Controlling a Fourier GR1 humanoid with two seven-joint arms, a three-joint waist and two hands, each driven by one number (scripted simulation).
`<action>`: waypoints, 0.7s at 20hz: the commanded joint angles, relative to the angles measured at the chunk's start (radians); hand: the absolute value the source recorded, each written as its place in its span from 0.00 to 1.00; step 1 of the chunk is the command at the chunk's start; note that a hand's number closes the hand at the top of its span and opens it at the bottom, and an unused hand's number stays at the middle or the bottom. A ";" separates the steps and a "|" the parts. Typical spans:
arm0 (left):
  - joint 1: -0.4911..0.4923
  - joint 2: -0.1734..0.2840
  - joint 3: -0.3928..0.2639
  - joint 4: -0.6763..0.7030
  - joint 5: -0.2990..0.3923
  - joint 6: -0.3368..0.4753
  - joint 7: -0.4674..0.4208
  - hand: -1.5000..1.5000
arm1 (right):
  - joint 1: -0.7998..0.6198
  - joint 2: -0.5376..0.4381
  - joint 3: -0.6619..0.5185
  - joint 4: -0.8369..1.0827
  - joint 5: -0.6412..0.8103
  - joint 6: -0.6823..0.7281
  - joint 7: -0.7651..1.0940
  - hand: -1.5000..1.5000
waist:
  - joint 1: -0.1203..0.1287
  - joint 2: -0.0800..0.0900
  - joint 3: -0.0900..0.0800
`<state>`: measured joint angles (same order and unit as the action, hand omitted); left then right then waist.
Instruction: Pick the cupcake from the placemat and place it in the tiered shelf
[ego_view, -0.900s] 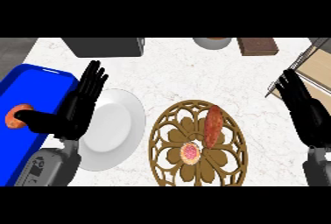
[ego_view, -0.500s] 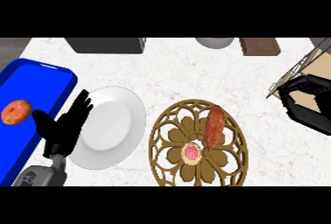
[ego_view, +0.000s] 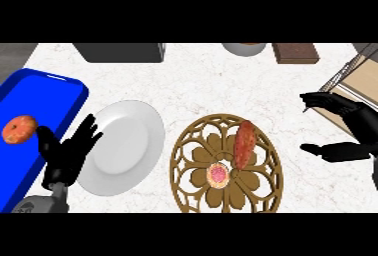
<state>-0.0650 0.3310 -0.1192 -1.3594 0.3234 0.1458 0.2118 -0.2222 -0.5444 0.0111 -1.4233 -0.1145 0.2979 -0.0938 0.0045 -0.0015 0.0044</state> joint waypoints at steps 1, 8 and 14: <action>0.002 -0.025 0.013 0.085 -0.002 -0.006 -0.013 0.50 | 0.021 -0.069 0.015 -0.075 -0.049 0.164 -0.001 0.00 | -0.013 0.001 -0.005; -0.004 0.038 0.048 -0.011 0.014 -0.018 0.094 0.50 | -0.003 -0.109 0.091 -0.365 -0.138 0.235 0.337 0.00 | -0.012 -0.004 -0.006; 0.026 0.029 0.057 0.052 -0.007 -0.061 0.002 0.50 | -0.064 -0.035 0.218 -0.573 -0.066 0.069 0.717 0.00 | -0.006 -0.002 -0.007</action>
<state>-0.0635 0.3416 -0.0796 -1.3487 0.3161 0.1212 0.2338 -0.2578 -0.6202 0.1579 -1.8838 -0.2155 0.4451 0.4192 -0.0058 -0.0080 0.0016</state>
